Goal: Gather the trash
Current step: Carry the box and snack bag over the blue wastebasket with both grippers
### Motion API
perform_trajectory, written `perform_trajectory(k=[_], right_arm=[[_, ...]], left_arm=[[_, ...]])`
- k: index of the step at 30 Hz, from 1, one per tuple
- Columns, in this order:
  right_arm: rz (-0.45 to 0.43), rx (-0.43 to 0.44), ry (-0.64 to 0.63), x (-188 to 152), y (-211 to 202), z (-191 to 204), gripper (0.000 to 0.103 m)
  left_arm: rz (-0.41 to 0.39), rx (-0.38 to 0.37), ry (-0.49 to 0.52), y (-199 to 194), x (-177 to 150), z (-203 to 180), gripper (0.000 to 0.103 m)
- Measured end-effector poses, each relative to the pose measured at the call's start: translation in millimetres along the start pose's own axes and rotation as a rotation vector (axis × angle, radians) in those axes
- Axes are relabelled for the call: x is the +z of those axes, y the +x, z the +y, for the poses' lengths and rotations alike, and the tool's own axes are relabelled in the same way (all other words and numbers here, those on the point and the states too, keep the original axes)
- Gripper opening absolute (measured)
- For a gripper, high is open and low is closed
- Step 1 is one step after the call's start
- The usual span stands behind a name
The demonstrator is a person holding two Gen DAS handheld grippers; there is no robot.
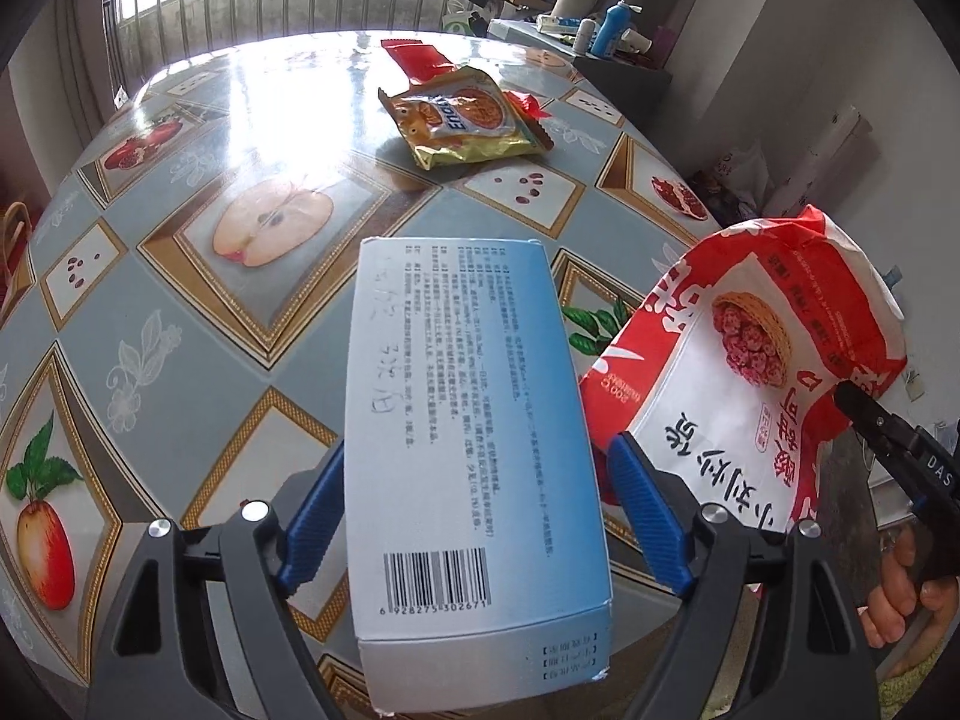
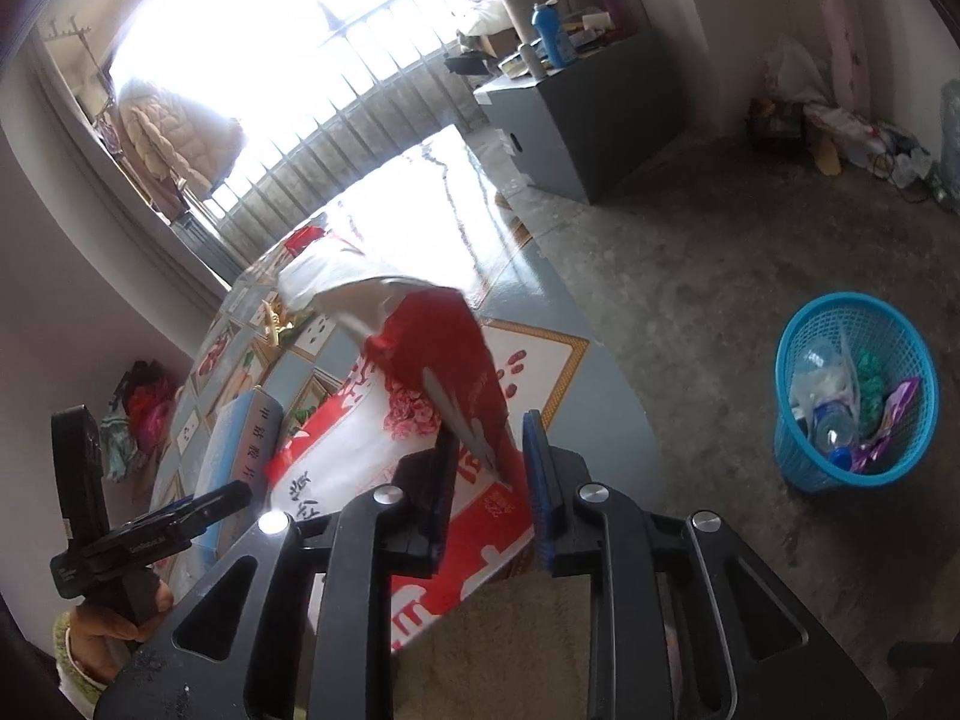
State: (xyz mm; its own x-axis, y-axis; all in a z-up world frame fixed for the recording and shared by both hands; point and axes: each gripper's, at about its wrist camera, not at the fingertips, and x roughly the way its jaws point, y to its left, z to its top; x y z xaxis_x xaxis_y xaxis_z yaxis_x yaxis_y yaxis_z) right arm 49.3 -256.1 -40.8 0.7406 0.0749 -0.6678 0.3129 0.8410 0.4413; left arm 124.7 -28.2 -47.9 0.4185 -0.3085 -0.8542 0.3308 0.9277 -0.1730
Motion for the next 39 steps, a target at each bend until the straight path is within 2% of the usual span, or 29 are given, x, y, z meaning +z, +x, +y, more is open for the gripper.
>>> perform_trajectory(k=[9, 19, 26, 39], right_arm=[[0.018, -0.026, -0.026, -4.2, 13.8, 8.1, 0.028], [0.023, -0.077, -0.063, -11.6, 16.8, 12.4, 0.028], [0.011, -0.115, -0.063, -13.9, 12.5, 9.4, 0.010], [-0.011, -0.104, -0.050, -7.7, 8.6, 8.0, 0.002]], left_arm=[[-0.044, 0.033, 0.043, 4.3, 0.1, -4.1, 0.081], [-0.066, 0.083, 0.074, 5.3, -1.1, -6.3, 0.071], [-0.074, 0.083, 0.071, 4.5, -1.7, -5.0, 0.070], [-0.095, 0.080, 0.062, -1.4, -3.1, -4.0, 0.069]])
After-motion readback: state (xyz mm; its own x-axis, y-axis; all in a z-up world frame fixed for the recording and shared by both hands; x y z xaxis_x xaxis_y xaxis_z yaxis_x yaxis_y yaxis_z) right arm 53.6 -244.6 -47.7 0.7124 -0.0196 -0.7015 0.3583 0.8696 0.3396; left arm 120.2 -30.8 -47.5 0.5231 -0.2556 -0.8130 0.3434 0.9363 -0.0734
